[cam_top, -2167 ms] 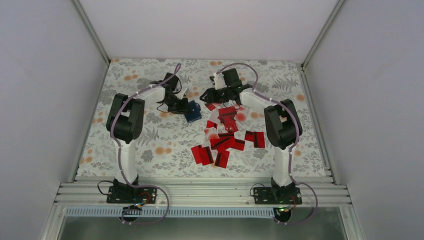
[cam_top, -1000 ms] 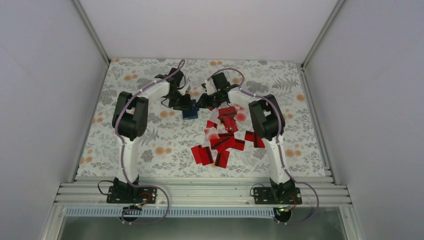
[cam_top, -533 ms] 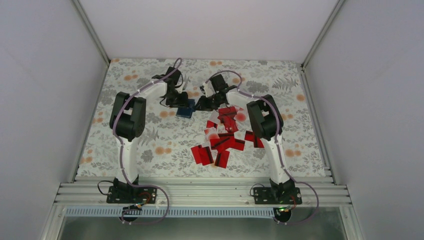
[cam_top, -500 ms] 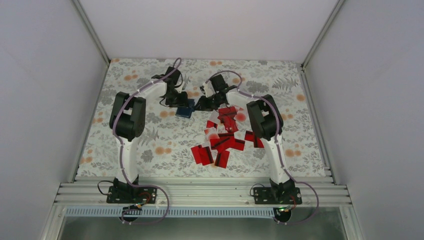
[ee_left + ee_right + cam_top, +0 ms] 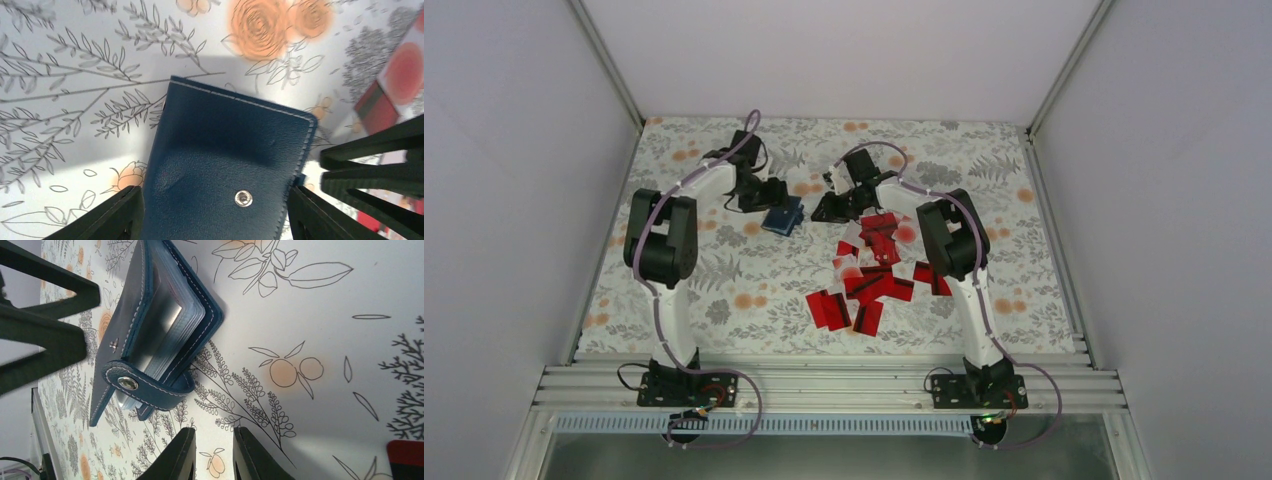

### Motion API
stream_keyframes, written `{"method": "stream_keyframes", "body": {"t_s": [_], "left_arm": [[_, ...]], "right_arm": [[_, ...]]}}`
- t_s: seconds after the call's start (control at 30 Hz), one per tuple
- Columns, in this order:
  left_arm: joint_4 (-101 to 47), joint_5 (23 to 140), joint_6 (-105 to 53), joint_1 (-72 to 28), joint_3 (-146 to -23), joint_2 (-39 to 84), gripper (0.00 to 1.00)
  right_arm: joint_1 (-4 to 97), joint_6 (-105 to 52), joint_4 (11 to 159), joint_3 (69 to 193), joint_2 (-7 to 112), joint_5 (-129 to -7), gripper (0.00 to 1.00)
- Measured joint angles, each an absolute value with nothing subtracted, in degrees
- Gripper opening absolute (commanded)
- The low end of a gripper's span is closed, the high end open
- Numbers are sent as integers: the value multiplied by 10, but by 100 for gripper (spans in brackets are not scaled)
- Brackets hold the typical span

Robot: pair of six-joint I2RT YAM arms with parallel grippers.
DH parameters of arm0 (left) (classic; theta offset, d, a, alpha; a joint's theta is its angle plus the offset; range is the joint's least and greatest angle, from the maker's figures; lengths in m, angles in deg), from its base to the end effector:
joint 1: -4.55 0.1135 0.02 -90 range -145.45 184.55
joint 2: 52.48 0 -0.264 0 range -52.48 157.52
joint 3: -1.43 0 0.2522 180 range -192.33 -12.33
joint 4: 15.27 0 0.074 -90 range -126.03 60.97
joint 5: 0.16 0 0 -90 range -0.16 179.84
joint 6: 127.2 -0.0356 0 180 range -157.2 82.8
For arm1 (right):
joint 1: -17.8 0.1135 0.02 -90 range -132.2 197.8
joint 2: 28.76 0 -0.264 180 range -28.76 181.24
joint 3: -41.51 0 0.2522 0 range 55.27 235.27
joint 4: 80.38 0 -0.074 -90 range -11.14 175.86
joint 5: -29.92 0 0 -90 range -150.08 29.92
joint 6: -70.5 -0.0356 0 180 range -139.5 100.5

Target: Put the credit cards into the card holder

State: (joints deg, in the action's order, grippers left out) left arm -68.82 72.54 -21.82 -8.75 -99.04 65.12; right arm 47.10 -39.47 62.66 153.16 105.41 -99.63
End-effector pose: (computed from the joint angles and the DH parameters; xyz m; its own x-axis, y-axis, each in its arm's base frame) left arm 0.4054 -0.1067 0.1713 -0.9691 -0.0311 -0.2446 0.0605 0.9316 -0.3583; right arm 0.4149 0.2588 0.1189 -0.9313 -0.2206 -0.2900 -0.3631 0.6272 0.6890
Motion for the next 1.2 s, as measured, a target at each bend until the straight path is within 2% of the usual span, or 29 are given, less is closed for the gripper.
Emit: {"method": "stream_keyframes", "body": {"t_s": [0.1,0.23,0.63,0.83,1.2], "left_arm": [[-684,701,-218,-73,-990,638,71],[-690,684,-240,-54,-997,630,58],[-712,642,-312,-37,-976,661,57],[-711,644,-331,-44,-960,667,42],[-714,685,-330,-61,-969,672,34]], "right_arm": [[471,-397,627,1532,1054,-1002,20],[471,-401,628,1532,1054,-1010,21],[471,-424,651,1532,1054,-1046,21],[472,-431,657,1532,1054,-1049,21],[479,-445,674,1532,1056,-1058,21]]}}
